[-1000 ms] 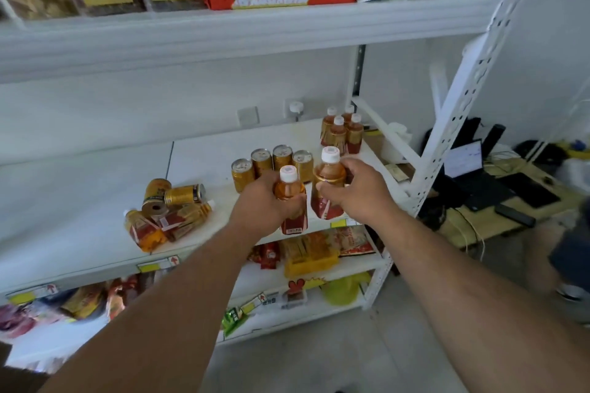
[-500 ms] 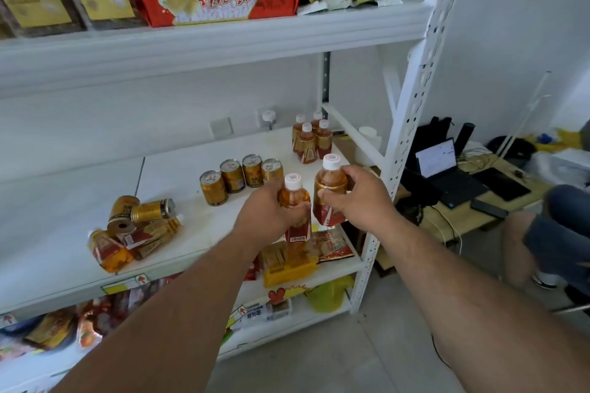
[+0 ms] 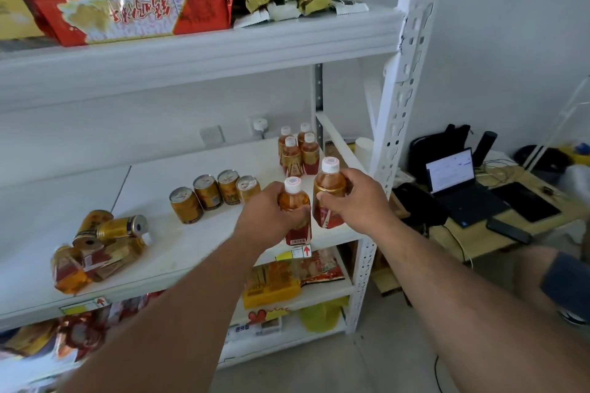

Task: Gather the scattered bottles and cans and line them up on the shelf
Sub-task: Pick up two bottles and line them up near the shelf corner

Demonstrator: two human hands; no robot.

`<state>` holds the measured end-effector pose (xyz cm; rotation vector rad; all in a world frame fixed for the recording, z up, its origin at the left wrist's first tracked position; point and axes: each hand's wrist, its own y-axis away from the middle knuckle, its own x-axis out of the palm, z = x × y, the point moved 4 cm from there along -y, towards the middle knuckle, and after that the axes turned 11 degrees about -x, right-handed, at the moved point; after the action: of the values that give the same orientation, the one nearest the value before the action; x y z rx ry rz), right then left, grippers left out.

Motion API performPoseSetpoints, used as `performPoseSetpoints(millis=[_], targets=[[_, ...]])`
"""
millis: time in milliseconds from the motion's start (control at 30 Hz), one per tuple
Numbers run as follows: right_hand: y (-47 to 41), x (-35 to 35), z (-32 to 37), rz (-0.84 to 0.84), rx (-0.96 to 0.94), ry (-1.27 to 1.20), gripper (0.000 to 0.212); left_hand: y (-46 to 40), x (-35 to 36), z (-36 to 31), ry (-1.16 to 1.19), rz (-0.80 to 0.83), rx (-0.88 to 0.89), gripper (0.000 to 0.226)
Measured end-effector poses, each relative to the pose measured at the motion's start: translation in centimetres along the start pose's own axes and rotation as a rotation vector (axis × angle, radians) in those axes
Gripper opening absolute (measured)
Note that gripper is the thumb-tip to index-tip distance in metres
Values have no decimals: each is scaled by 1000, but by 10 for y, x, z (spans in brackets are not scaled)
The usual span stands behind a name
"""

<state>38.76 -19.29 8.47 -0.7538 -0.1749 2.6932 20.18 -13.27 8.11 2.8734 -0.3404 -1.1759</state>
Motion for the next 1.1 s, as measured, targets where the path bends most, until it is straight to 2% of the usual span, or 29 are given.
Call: performPoseSetpoints(millis=[300, 500, 767, 1033, 1100], targets=[[-73, 16, -27, 53, 33, 23, 43, -79, 11, -1, 18, 14, -52, 36], [-114, 36, -40, 73, 91, 77, 51, -131, 17, 1, 10, 66, -86, 33], [-151, 59, -67, 118, 140, 98, 45, -171, 33, -6, 65, 133, -83, 27], [-188, 79, -102, 100, 111, 55, 9, -195, 49, -3, 104, 134, -125, 30], [-192, 82, -106, 79, 94, 59, 11, -198, 52, -2, 109, 135, -118, 29]])
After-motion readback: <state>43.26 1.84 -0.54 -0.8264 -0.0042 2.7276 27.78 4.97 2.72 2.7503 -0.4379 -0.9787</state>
